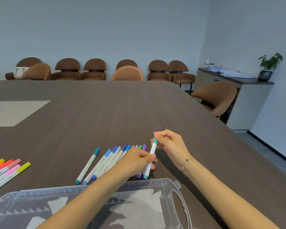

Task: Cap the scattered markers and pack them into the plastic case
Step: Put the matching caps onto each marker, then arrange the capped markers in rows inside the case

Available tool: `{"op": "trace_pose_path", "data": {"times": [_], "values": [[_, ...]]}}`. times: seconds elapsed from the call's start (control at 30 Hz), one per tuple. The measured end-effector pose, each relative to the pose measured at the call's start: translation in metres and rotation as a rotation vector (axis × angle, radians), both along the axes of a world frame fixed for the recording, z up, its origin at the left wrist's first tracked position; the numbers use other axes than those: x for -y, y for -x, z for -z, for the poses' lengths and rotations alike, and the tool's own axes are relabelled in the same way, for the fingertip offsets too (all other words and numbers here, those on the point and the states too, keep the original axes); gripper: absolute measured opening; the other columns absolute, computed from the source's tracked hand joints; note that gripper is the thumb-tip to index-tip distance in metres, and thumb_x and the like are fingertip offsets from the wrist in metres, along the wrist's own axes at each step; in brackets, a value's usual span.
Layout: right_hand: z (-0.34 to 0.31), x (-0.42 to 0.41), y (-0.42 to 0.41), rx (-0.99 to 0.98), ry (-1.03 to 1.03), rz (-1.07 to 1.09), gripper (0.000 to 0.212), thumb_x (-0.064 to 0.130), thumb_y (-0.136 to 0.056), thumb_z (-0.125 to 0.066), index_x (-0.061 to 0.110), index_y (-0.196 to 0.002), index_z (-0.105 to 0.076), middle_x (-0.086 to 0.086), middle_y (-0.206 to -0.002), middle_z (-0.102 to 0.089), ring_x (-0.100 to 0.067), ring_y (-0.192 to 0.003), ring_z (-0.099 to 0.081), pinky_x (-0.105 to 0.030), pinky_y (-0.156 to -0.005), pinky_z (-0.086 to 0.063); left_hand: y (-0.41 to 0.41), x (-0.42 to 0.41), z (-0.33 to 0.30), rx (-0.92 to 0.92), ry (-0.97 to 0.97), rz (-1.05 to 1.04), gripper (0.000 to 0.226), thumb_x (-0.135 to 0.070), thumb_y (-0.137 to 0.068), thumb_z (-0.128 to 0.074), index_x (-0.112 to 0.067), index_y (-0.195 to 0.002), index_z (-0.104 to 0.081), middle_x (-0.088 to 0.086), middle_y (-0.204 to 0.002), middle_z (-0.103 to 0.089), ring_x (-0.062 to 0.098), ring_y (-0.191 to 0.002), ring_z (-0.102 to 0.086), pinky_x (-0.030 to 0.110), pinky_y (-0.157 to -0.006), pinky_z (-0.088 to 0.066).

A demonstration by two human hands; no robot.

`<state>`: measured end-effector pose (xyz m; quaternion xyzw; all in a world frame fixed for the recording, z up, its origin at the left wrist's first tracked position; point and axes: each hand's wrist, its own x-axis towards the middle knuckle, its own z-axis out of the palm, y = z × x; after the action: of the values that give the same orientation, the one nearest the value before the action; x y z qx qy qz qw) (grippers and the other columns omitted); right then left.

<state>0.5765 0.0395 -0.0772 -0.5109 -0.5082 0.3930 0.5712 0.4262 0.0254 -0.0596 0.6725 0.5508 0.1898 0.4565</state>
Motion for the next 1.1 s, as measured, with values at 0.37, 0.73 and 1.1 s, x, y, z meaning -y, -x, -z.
{"op": "trace_pose_path", "data": {"times": [0.37, 0.73, 1.1], "values": [[0.031, -0.018, -0.017, 0.292, 0.117, 0.182, 0.015, 0.025, -0.088, -0.064, 0.014, -0.093, -0.071, 0.004, -0.082, -0.067, -0.012, -0.074, -0.062, -0.021, -0.067, -0.053, 0.015, -0.021, -0.012, -0.128, -0.138, 0.052, 0.027, -0.031, -0.094, -0.052, -0.014, -0.089, -0.073, 0.0, -0.076, -0.062, 0.01, -0.058, -0.048, 0.017, -0.058, -0.045], [0.024, -0.012, -0.015, 0.337, 0.258, 0.274, 0.02, 0.031, -0.091, -0.059, 0.014, -0.1, -0.063, 0.001, -0.088, -0.069, -0.009, -0.074, -0.066, -0.019, -0.068, -0.051, 0.105, -0.012, -0.028, -0.042, -0.187, -0.04, 0.02, -0.026, -0.095, -0.051, -0.022, -0.094, -0.071, -0.007, -0.09, -0.069, 0.005, -0.064, -0.053, 0.014, -0.055, -0.043], [-0.04, 0.045, 0.03, 0.564, 0.248, 0.096, 0.018, 0.023, -0.097, -0.049, 0.017, -0.101, -0.064, 0.001, -0.1, -0.06, -0.011, -0.087, -0.057, -0.015, -0.06, -0.045, 0.239, 0.027, -0.056, -0.101, -0.359, -0.231, 0.017, -0.026, -0.093, -0.057, -0.021, -0.101, -0.071, -0.008, -0.103, -0.065, 0.01, -0.095, -0.059, 0.016, -0.068, -0.047]]}}
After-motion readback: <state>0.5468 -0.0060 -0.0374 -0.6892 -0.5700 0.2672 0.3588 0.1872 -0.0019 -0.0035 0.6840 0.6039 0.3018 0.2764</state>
